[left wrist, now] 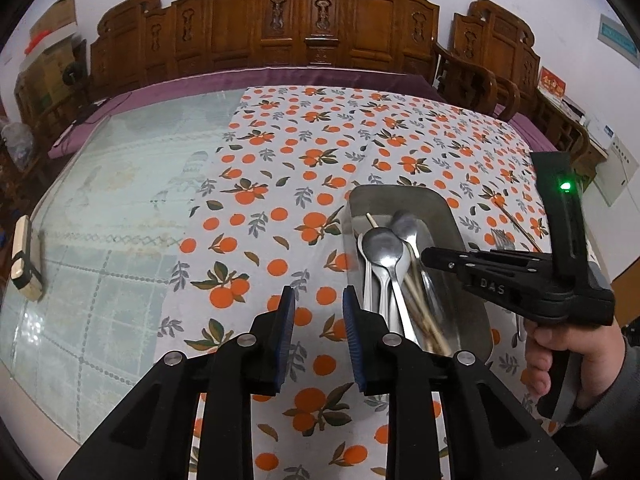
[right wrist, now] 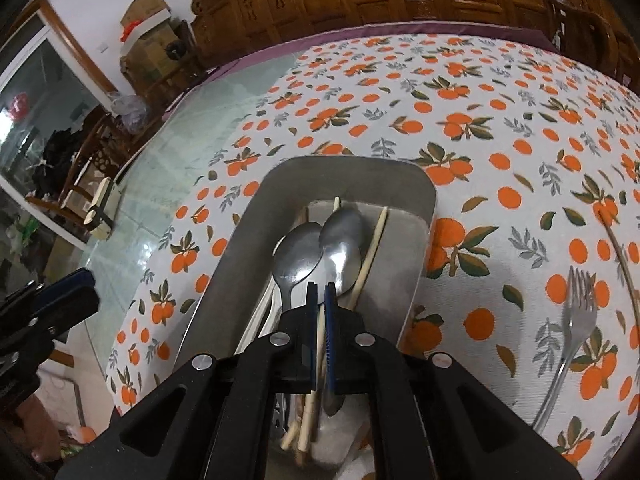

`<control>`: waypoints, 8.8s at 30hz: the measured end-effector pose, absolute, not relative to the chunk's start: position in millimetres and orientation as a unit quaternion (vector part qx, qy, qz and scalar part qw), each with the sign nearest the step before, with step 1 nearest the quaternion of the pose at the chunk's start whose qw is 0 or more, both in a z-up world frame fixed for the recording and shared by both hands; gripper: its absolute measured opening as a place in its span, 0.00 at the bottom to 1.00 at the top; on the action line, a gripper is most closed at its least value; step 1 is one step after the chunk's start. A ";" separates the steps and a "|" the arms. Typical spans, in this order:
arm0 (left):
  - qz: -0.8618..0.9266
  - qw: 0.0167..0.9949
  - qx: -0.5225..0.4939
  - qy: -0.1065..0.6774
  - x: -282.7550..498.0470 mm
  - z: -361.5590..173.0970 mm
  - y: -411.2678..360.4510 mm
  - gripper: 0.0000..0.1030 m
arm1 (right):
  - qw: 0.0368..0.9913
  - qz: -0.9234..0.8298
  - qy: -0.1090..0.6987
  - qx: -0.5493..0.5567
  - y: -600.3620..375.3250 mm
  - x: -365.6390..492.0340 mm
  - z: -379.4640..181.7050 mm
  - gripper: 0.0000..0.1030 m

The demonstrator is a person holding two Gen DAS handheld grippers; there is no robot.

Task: Organize utensils

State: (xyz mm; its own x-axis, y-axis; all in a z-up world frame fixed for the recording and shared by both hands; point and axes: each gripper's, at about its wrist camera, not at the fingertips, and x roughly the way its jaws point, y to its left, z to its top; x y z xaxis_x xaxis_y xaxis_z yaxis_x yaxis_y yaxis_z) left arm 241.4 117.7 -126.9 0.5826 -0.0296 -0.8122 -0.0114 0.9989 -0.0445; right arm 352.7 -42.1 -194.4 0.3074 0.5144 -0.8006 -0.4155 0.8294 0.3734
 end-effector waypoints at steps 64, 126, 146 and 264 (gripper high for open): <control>-0.100 0.852 0.045 0.512 343.7 -217.7 -129.3 0.70 | 0.827 0.209 0.520 -0.044 -313.7 331.4 -211.7 0.06; -0.102 0.937 -0.006 0.334 224.3 -77.5 -30.2 0.02 | 0.862 0.254 0.437 -0.043 -207.2 258.9 -126.8 0.06; -0.069 0.931 0.008 0.358 227.9 -70.8 31.1 0.02 | 0.857 0.276 0.433 -0.043 -168.3 263.2 -122.5 0.06; -0.014 0.955 0.005 0.296 62.8 -12.4 2.7 0.92 | 0.956 0.136 0.261 0.017 -221.5 82.9 -9.9 0.97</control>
